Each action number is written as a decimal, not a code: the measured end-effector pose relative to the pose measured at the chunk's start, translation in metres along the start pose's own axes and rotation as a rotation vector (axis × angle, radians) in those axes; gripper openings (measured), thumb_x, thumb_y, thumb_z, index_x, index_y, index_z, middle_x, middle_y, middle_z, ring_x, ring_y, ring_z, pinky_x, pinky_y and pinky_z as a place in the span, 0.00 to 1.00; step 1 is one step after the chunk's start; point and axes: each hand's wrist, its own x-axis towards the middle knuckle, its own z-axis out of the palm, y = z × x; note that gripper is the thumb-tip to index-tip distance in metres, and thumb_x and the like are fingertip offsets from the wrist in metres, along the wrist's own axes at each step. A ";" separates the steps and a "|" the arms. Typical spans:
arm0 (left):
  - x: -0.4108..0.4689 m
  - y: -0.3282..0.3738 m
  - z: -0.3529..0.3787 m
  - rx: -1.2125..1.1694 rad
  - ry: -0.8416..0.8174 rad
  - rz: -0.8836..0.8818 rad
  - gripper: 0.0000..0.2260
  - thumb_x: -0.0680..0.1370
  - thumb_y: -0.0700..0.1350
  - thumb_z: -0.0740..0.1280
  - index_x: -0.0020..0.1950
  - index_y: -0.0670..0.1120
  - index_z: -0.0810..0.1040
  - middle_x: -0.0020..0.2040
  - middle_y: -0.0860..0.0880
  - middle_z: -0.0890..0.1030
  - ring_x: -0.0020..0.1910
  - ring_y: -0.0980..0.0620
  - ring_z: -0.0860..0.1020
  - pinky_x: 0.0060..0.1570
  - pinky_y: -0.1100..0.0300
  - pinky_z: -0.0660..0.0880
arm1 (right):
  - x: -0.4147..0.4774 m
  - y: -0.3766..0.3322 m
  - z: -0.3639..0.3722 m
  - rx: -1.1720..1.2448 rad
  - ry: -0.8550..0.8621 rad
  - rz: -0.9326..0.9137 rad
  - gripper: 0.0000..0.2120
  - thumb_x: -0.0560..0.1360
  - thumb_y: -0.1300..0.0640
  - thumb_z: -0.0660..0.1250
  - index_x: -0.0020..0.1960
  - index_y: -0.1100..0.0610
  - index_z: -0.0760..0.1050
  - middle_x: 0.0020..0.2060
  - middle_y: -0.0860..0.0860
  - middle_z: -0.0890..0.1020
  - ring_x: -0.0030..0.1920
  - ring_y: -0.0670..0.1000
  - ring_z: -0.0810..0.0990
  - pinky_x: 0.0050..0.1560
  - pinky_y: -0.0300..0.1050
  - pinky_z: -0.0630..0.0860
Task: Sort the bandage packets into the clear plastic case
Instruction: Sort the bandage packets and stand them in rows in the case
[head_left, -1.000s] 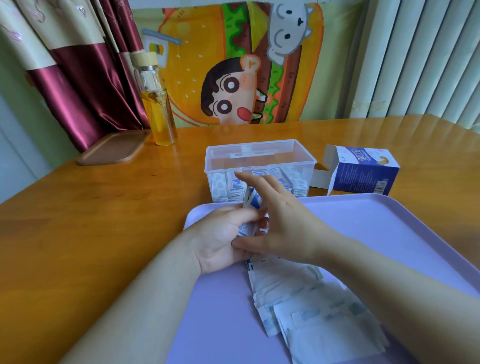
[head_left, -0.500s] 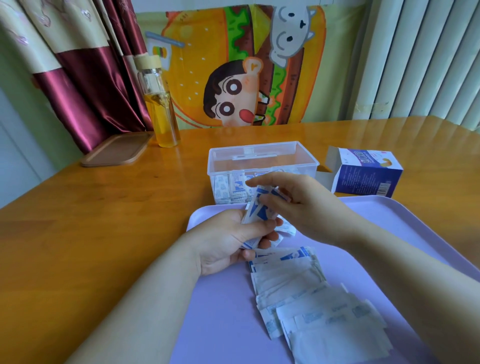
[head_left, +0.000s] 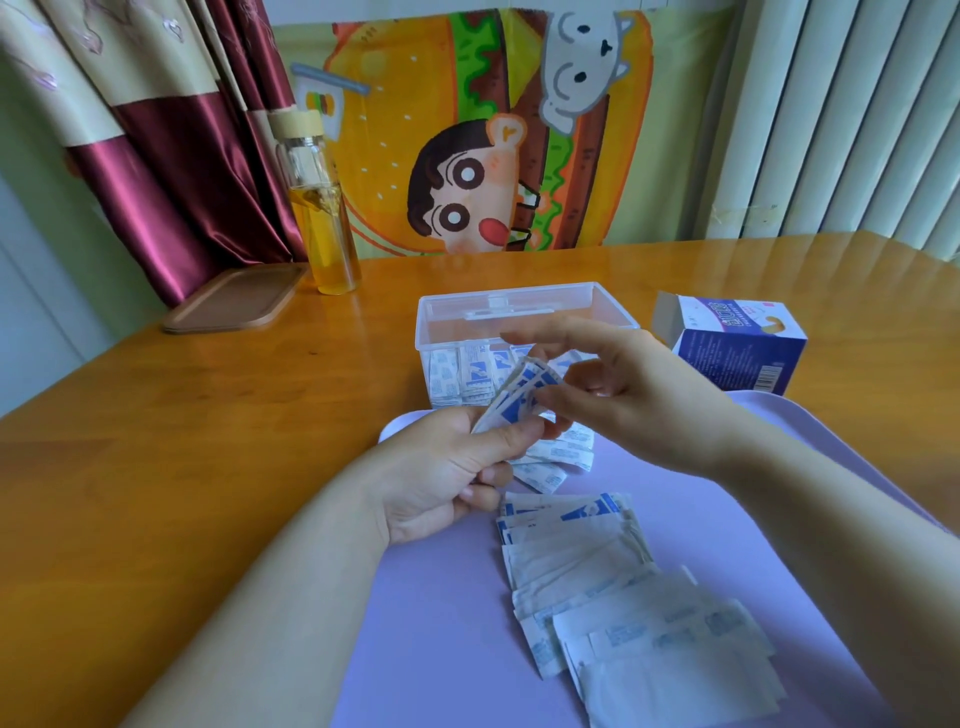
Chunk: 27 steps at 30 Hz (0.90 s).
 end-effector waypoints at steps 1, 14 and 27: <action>0.000 0.000 0.000 0.009 -0.003 -0.011 0.09 0.68 0.46 0.68 0.47 0.45 0.78 0.30 0.55 0.73 0.25 0.60 0.62 0.22 0.71 0.55 | 0.000 -0.001 0.000 -0.052 -0.009 -0.013 0.17 0.76 0.66 0.64 0.55 0.45 0.75 0.47 0.43 0.78 0.32 0.45 0.81 0.41 0.43 0.78; -0.001 0.004 -0.001 -0.075 -0.020 0.072 0.09 0.73 0.48 0.65 0.48 0.44 0.74 0.32 0.53 0.71 0.25 0.60 0.62 0.21 0.71 0.60 | 0.007 0.003 -0.005 0.351 0.092 0.154 0.11 0.70 0.66 0.71 0.51 0.59 0.76 0.32 0.47 0.81 0.34 0.48 0.82 0.39 0.37 0.79; 0.042 0.089 -0.033 1.013 0.430 0.349 0.12 0.80 0.51 0.61 0.61 0.55 0.78 0.52 0.60 0.76 0.50 0.60 0.73 0.50 0.64 0.68 | 0.109 0.011 -0.044 0.170 0.250 0.374 0.05 0.75 0.67 0.66 0.43 0.59 0.76 0.45 0.57 0.83 0.43 0.51 0.83 0.45 0.43 0.81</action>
